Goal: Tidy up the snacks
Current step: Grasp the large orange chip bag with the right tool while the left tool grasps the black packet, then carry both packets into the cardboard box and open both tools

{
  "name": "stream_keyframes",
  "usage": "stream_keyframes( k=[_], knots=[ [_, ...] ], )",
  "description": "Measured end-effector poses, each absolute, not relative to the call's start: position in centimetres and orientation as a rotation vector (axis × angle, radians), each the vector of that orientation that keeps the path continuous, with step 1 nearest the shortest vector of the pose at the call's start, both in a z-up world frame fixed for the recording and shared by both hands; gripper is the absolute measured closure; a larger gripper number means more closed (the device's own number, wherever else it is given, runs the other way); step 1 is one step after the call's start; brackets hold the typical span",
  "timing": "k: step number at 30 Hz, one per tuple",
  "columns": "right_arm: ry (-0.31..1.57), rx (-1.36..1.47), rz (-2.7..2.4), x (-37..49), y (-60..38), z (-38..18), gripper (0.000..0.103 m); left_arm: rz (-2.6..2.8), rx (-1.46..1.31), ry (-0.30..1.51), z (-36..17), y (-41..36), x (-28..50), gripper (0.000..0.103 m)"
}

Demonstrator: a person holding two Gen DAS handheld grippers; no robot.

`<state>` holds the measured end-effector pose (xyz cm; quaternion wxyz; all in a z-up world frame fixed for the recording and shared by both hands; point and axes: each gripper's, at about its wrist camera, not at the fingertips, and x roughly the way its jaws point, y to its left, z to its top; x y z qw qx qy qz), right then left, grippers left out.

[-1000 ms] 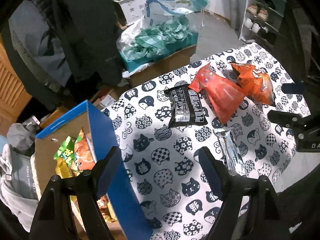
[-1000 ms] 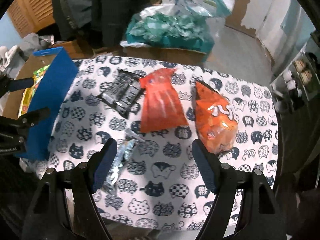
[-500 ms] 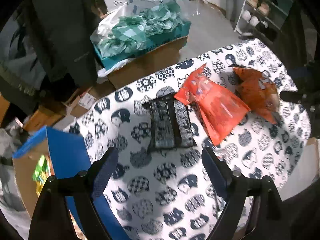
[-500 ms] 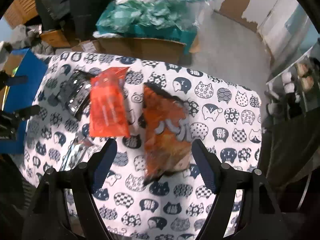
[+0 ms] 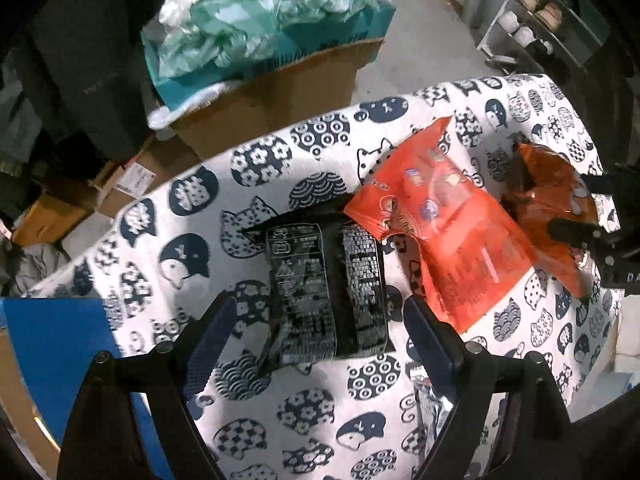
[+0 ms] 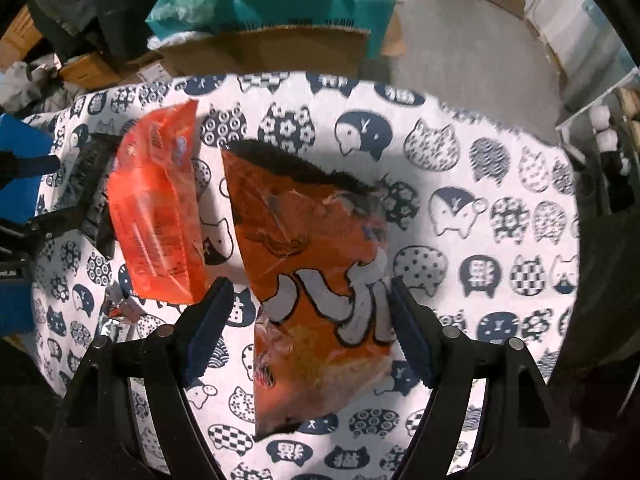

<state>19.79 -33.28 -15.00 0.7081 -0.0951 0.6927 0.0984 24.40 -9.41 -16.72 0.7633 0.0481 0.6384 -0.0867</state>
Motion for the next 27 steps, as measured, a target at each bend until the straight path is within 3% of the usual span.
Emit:
stream_keyframes(
  k=[12,15,17,22,27],
  knots=[
    [1.573,-0.208,0.218,19.6,-33.7,-18.4,0.028,-0.165,0.123,1.401,-20.1,-10.1,25.7,0.018],
    [1.583,-0.174,0.244,19.6,-33.7,-18.7,0.043,-0.163,0.144,1.381,-20.0,-10.4,25.8,0.035],
    [1.584,-0.154,0.248,19.5,-33.8,-18.6,0.053,-0.166,0.146,1.372,-19.8,-10.4,25.7,0.041],
    [1.579,-0.160,0.242,18.8,-33.8,-18.0,0.061,-0.176,0.170,1.367,-19.4,-10.6,24.5,0.042],
    [1.563,-0.184,0.218,17.5,-33.2,-16.9,0.061,-0.172,0.205,1.349,-18.5,-10.5,22.5,0.042]
  ],
)
